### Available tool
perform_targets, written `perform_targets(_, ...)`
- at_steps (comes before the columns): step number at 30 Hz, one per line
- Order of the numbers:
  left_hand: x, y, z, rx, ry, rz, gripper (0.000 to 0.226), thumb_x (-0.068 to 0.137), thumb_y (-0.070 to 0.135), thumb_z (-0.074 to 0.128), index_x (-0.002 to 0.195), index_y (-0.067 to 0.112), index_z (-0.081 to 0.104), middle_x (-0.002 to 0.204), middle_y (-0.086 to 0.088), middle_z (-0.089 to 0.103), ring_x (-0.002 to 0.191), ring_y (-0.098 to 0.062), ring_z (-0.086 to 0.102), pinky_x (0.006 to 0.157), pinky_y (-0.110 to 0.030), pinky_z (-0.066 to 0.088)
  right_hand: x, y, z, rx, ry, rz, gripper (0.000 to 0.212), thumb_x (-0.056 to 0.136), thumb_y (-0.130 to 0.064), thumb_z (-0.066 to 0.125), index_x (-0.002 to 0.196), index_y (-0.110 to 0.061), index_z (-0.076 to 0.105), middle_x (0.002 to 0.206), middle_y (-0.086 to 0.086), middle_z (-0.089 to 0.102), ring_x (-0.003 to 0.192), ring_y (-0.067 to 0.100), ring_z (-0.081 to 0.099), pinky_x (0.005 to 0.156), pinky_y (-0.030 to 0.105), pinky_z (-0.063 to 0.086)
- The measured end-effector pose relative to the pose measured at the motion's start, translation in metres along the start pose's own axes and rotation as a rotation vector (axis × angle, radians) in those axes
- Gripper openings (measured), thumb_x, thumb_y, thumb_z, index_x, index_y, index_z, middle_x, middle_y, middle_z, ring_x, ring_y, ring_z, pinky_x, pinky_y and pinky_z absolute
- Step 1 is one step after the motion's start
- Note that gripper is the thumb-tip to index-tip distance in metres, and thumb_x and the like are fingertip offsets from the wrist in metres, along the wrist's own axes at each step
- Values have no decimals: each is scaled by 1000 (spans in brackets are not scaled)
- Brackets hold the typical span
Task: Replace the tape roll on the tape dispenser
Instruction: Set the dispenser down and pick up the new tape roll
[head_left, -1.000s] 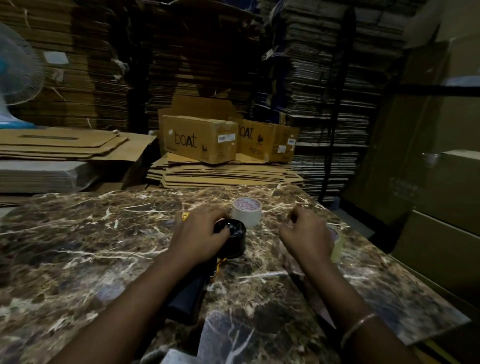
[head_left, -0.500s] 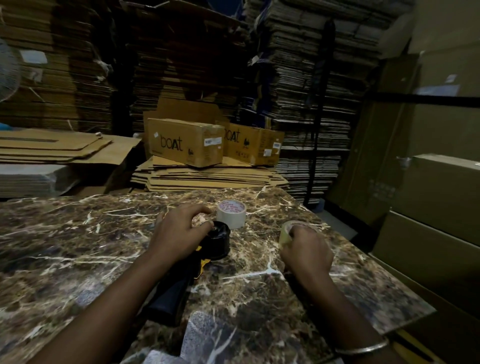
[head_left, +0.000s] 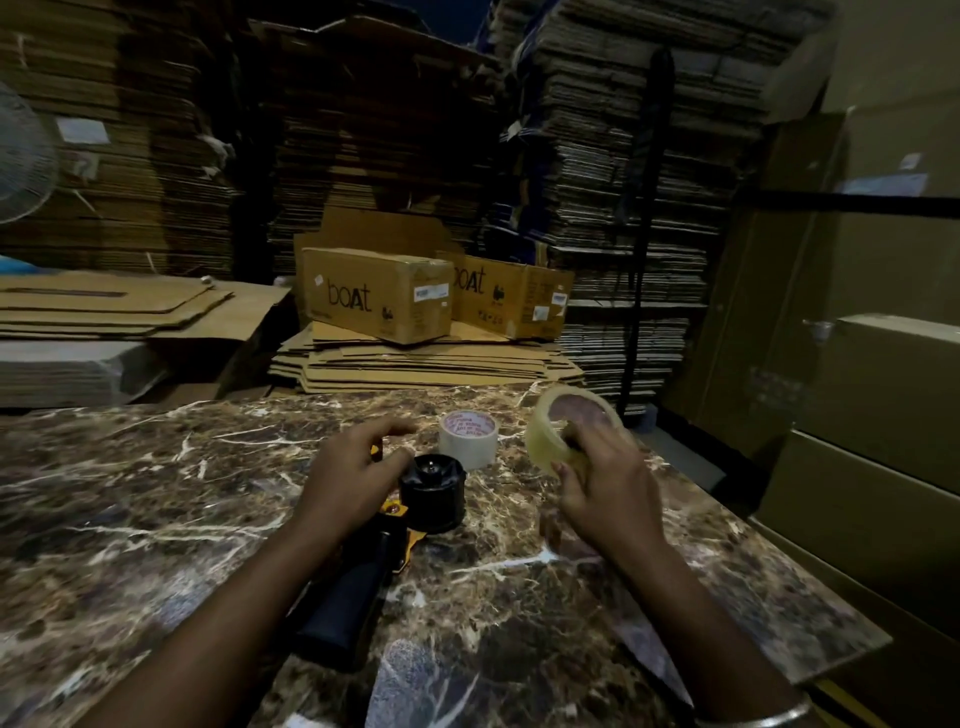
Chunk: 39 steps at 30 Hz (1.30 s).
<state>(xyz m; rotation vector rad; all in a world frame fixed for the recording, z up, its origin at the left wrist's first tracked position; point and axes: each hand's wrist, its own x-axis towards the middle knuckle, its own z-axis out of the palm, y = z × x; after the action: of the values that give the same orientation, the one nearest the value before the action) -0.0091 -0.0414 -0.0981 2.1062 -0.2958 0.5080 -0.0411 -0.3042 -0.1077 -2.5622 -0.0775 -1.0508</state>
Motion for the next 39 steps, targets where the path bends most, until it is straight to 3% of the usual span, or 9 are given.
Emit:
perform_targets(6, 3, -5, -1, -63, 19, 22, 29, 82, 37, 62, 109, 34, 71, 109, 11, 71, 91, -16, 70, 78, -47, 60, 22, -27, 11, 38, -63, -227, 25, 86, -23, 71, 110, -17, 65, 109, -2, 66, 97, 19, 51, 72, 31, 38)
perform_targets(14, 10, -10, -4, -105, 19, 62, 45, 91, 28, 65, 135, 27, 56, 123, 7, 65, 117, -6, 56, 95, -33, 46, 43, -51, 28, 139, -25, -385, 24, 86, -20, 70, 109, -18, 63, 106, -3, 64, 93, 21, 50, 67, 35, 44)
perform_targets(17, 14, -12, -5, -255, 25, -5, 54, 84, 54, 57, 130, 25, 60, 124, 6, 68, 117, -7, 61, 96, -35, 50, 47, -56, 39, 218, -51, -442, 24, 88, -20, 67, 111, -21, 61, 109, -5, 63, 100, 23, 54, 73, 41, 51)
perform_targets(19, 17, -13, -8, -369, 58, -79, 49, 81, 59, 54, 117, 28, 68, 115, 4, 72, 109, -12, 66, 87, -33, 52, 49, -59, 47, 276, -75, -486, 26, 88, -18, 67, 113, -20, 61, 111, -5, 63, 102, 21, 54, 79, 40, 50)
perform_targets(22, 23, -13, -16, -524, 99, -158, 23, 88, 40, 63, 100, 23, 73, 96, 1, 74, 90, -17, 69, 72, -24, 48, 48, -62, 58, 376, -87, -524, 26, 86, -11, 68, 111, -17, 63, 111, -4, 63, 102, 21, 54, 85, 31, 43)
perform_targets(25, 26, -13, -23, -532, 98, -219, 22, 94, 30, 61, 80, 18, 72, 68, 9, 70, 64, -7, 62, 56, -19, 44, 44, -62, 67, 466, -95, -536, 29, 84, -7, 70, 111, -16, 64, 111, -3, 64, 106, 17, 55, 90, 26, 41)
perform_targets(27, 30, -17, -26, -543, 52, -283, 31, 90, 42, 63, 74, 17, 75, 61, 7, 66, 54, -8, 58, 57, -26, 43, 42, -63, 72, 495, -92, -550, 32, 83, -5, 71, 112, -16, 64, 112, -3, 65, 110, 15, 56, 95, 27, 43)
perform_targets(31, 32, -17, -28, -573, -15, -384, 37, 93, 43, 58, 91, 11, 76, 61, 5, 66, 45, -5, 53, 57, -26, 43, 39, -60, 79, 536, -76, -548, 32, 82, -4, 71, 112, -15, 65, 113, -2, 65, 111, 17, 56, 96, 32, 44)
perform_targets(39, 30, -1, -33, -645, -26, -422, 28, 93, 25, 60, 66, 15, 62, 42, 7, 52, 38, -9, 50, 50, -25, 38, 35, -62, 77, 589, -101, -483, 30, 85, -7, 69, 113, -16, 65, 126, -5, 61, 125, 15, 54, 101, 32, 47)
